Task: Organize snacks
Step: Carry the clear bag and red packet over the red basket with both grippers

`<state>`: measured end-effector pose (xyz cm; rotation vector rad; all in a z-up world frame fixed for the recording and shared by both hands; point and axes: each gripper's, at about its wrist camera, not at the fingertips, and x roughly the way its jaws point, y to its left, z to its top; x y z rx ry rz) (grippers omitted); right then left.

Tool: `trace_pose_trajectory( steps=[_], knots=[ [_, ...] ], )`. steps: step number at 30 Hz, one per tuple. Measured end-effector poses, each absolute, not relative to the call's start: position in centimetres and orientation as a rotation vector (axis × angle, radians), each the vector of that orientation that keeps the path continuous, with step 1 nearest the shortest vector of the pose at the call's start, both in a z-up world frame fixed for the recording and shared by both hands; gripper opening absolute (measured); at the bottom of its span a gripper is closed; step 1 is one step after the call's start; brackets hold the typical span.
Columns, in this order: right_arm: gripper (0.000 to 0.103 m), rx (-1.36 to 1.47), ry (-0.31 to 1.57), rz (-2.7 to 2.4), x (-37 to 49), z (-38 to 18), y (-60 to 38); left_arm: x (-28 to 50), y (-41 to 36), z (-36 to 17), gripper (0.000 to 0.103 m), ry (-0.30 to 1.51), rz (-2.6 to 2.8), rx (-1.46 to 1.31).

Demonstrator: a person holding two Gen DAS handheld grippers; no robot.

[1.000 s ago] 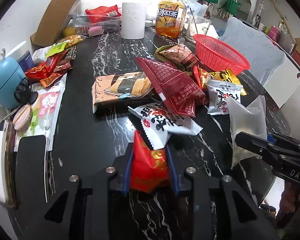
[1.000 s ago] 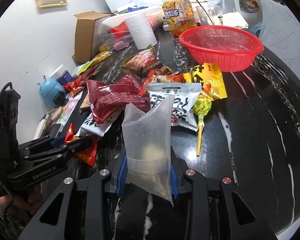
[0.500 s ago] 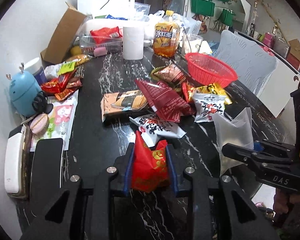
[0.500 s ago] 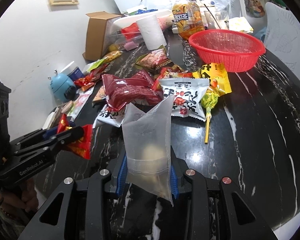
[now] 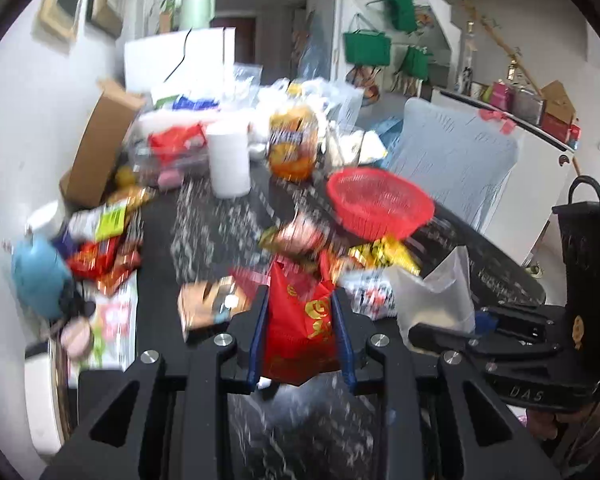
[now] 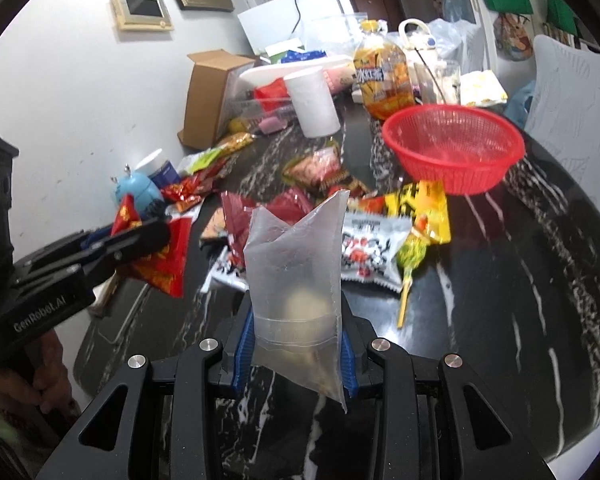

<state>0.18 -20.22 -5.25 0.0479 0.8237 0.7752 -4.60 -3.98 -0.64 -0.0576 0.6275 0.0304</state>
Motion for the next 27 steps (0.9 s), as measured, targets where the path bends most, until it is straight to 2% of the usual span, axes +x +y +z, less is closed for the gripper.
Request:
trace_pose_trajectory(
  steps=[14, 27],
  knots=[
    [0.035, 0.038, 0.716, 0.729, 5.2, 0.4, -22.0, 2.5, -5.9, 3.6, 0.029, 0.522, -0.077, -0.01],
    [0.035, 0.004, 0.7, 0.627, 12.9, 2.3, -23.7, 11.8, -8.1, 4.9, 0.029, 0.522, -0.17, 0.035]
  ],
)
